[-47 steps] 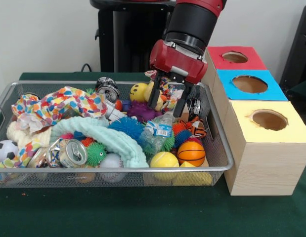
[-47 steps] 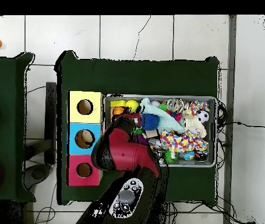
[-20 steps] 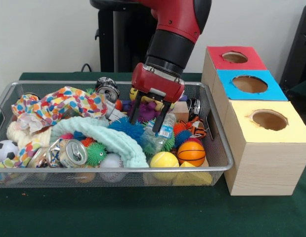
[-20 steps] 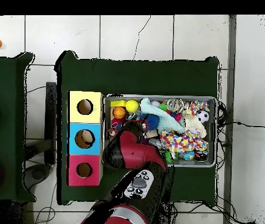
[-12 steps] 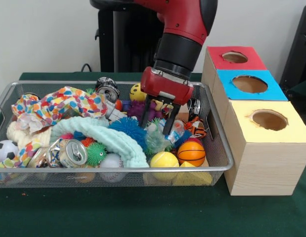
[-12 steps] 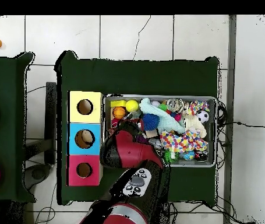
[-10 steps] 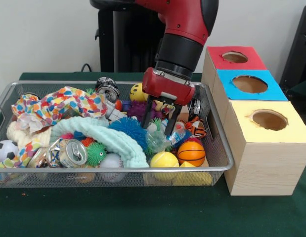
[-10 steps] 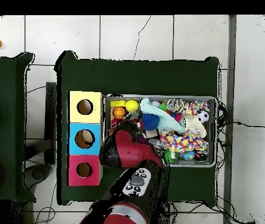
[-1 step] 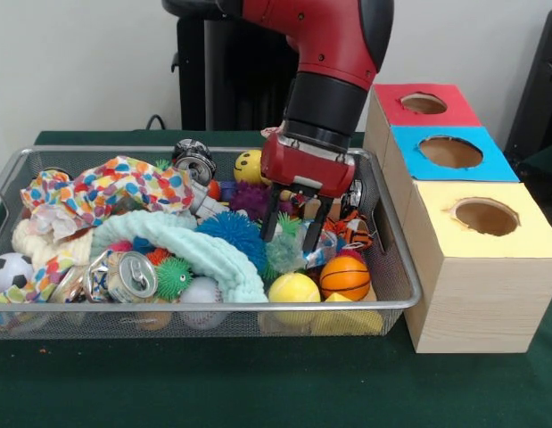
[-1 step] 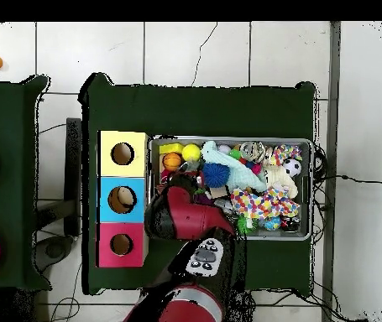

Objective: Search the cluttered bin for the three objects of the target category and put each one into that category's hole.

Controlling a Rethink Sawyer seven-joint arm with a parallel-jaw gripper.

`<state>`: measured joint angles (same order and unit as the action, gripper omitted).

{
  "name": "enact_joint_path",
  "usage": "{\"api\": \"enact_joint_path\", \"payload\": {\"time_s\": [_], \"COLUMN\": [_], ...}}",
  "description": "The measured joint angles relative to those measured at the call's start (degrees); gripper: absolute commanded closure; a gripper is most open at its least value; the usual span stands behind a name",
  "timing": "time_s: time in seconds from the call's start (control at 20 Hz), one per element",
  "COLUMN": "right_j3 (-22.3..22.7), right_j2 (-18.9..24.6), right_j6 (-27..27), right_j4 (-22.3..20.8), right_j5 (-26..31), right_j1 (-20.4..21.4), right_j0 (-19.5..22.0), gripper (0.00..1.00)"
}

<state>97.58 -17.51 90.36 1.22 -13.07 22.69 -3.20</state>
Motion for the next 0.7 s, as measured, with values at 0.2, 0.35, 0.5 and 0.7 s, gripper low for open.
{"api": "enact_joint_path", "payload": {"time_s": [0.2, 0.35, 0.5, 0.7], "right_j3": [0.03, 0.14, 0.23, 0.24], "right_j2": [1.07, 1.87, 2.61, 3.63], "right_j6": [0.0, 0.0, 0.0, 0.0], "right_j4": [-0.01, -0.01, -0.01, 0.0], "right_j5": [-1.49, -2.96, -3.67, -4.41], "right_j1": [-0.13, -0.44, -0.51, -0.61], "right_j0": [1.29, 2.24, 2.81, 3.58], "gripper": [0.0, 0.0, 0.0, 0.0]}}
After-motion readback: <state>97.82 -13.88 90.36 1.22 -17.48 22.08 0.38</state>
